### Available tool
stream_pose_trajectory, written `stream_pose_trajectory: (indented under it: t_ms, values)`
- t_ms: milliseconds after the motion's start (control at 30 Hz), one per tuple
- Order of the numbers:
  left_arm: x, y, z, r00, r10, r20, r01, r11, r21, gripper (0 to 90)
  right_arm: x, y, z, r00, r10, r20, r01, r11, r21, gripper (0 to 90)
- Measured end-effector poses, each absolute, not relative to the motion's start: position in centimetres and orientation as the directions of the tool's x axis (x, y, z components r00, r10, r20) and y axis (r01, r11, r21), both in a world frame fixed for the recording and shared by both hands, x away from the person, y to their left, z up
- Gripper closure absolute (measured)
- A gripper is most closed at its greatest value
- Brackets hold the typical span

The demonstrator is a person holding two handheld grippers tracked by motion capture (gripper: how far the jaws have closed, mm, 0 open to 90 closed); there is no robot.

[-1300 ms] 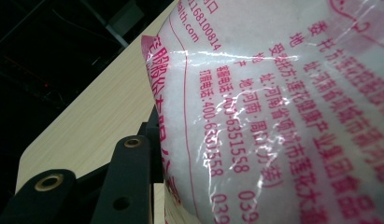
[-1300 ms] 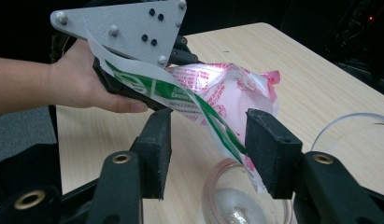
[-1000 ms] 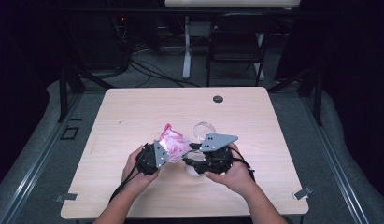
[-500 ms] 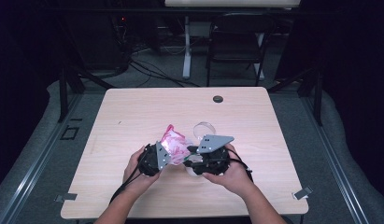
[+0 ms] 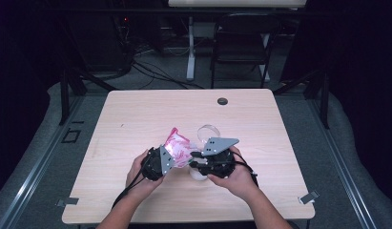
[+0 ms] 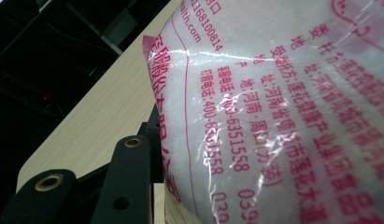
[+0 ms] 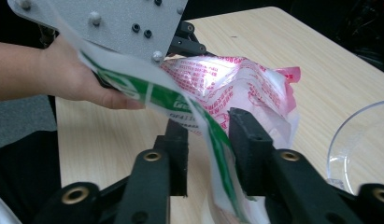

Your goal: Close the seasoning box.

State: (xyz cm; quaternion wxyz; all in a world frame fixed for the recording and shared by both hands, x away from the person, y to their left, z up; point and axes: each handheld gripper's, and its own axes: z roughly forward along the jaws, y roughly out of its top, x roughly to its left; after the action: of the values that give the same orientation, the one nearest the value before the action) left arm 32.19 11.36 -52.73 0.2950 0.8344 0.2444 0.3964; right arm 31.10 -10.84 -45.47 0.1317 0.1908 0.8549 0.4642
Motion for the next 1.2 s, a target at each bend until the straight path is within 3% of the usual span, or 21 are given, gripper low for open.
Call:
stream_pose_trajectory:
  t_ms: [500,1200]
  values:
    - [32.07,11.45,-52.57,0.548,0.641,0.537,0.16,-0.71,0.685,61.0,31.37,-11.05,-45.72,-0.886,0.463,-0.001,0.25,0.482,0.84,84.2]
    - [31.53,11.2,-52.04,0.446,0.592,0.671,0.102,-0.778,0.619,61.1,31.65,-11.31,-46.14,-0.879,0.476,0.032,0.282,0.464,0.84,89.3]
